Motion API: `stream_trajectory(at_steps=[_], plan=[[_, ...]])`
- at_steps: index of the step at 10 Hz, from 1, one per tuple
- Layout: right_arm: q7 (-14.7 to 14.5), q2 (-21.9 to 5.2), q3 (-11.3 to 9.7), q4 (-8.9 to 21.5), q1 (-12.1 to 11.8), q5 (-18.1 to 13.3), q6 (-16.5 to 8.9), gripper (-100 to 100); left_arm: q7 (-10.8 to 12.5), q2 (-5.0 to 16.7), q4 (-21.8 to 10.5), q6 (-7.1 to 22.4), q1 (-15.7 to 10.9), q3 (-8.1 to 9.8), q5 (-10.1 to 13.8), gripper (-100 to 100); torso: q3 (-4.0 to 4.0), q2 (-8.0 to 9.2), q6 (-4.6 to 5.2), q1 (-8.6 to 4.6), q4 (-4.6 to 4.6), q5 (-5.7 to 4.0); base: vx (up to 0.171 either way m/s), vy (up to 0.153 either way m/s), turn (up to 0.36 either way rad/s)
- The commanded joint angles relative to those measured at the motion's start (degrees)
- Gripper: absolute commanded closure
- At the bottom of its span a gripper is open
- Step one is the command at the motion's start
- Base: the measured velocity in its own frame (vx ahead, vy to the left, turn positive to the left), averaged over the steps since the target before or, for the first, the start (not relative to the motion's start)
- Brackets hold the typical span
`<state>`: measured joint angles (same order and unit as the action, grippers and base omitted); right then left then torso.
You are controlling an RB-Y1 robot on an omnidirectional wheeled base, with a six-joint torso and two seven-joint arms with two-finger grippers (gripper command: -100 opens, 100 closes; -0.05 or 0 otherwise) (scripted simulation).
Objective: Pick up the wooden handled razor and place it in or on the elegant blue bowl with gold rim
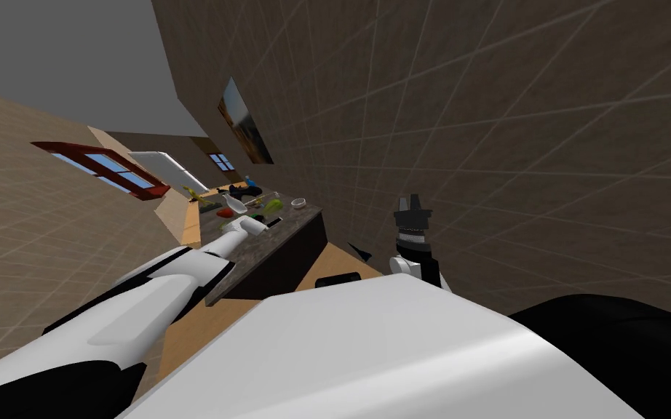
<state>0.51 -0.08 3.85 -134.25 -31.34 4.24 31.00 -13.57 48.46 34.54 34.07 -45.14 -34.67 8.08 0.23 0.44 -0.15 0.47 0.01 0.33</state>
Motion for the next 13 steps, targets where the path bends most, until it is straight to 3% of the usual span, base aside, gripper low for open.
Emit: stream_trajectory(at_steps=[1, 3, 4, 6, 7, 9, 10, 13], plan=[[0.0, 0.0, 0.0, 0.0, 0.0, 0.0, 0.0, 0, -2.0, 0.5, -1.3, 0.1, -0.8, 1.40, 1.0, 100, 0.00, 0.00, 0.00, 0.00, 0.00, 0.00, -0.062, 0.067, -0.126], [0.0, 0.0, 0.0, 0.0, 0.0, 0.0, 0.0, 0, -3.0, 1.1, -1.6, 0.4, -1.0, 2.27, 1.6, 100, -0.09, -0.16, 0.03, 0.03, -0.04, 0.02, -0.038, 0.059, -0.097], [0.0, 0.0, 0.0, 0.0, 0.0, 0.0, 0.0, 0, -5.3, 2.2, -2.3, 0.9, -1.4, 4.08, 2.5, 100, -0.17, -0.28, -0.01, -0.02, -0.08, 0.03, -0.024, 0.069, -0.149], [0.0, 0.0, 0.0, 0.0, 0.0, 0.0, 0.0, 0, -7.7, 3.3, -3.2, 1.4, -1.8, 5.96, 3.3, 100, -0.21, -0.36, 0.09, 0.13, -0.07, 0.03, -0.020, 0.107, -0.182], [0.0, 0.0, 0.0, 0.0, 0.0, 0.0, 0.0, 0, -7.7, 3.3, -3.2, 1.4, -1.8, 5.96, 3.3, 100, -0.23, -0.39, 0.00, 0.19, -0.09, 0.05, -0.018, 0.076, -0.024], [0.0, 0.0, 0.0, 0.0, 0.0, 0.0, 0.0, 0, -11.4, 5.0, -4.9, 2.0, -2.5, 8.85, 4.1, 100, -0.22, -0.38, 0.00, 0.19, -0.08, 0.03, -0.016, 0.117, -0.161], [0.0, 0.0, 0.0, 0.0, 0.0, 0.0, 0.0, 0, -11.4, 5.0, -4.9, 2.0, -2.5, 8.85, 4.1, 100, -0.23, -0.39, 0.00, 0.29, -0.09, 0.06, -0.002, 0.105, -0.051], [0.0, 0.0, 0.0, 0.0, 0.0, 0.0, 0.0, 0, -15.1, 6.7, -6.9, 2.5, -3.2, 11.66, 4.5, 100, -0.32, -0.53, -0.03, 0.21, -0.14, 0.06, 0.016, 0.100, -0.085]])
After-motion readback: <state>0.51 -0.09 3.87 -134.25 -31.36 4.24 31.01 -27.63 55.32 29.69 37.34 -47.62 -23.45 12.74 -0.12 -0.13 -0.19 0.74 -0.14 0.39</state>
